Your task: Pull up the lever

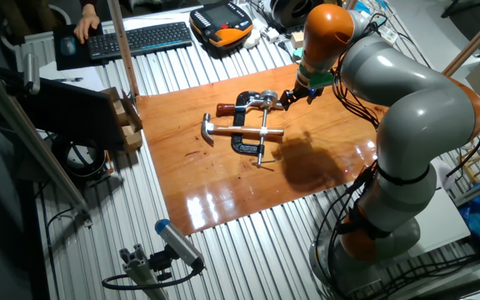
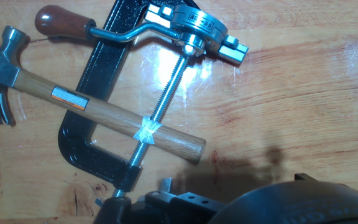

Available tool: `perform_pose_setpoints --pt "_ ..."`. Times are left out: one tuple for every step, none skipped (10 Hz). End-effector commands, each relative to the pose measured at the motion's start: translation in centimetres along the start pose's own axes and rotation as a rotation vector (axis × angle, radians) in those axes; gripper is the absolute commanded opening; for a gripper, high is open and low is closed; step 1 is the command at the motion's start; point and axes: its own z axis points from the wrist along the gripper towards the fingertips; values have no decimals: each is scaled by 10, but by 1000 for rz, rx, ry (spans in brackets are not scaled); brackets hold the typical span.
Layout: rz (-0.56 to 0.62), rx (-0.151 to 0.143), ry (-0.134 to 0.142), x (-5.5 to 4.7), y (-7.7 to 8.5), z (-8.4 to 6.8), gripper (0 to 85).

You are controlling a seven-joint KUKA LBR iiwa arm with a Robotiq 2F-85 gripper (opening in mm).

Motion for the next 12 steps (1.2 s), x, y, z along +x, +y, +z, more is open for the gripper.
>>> perform_pose_setpoints --pt "-57 1 13 -1 3 -2 0" --pt "-54 5 20 0 5 -5 0" --pt "-56 8 17 0 6 -5 0" --pt "-57 6 4 0 7 -2 0" --pt "-47 6 -22 3 11 2 0" --pt "-39 9 -49 6 16 5 0" --pt "-36 13 -56 7 18 6 0" --pt "-35 9 -54 7 18 6 0" --pt "-27 9 -59 6 20 7 0" --pt "-18 8 -62 5 21 8 0" --pt "-10 8 -65 5 23 10 0" --pt "-5 8 -67 4 26 13 0"
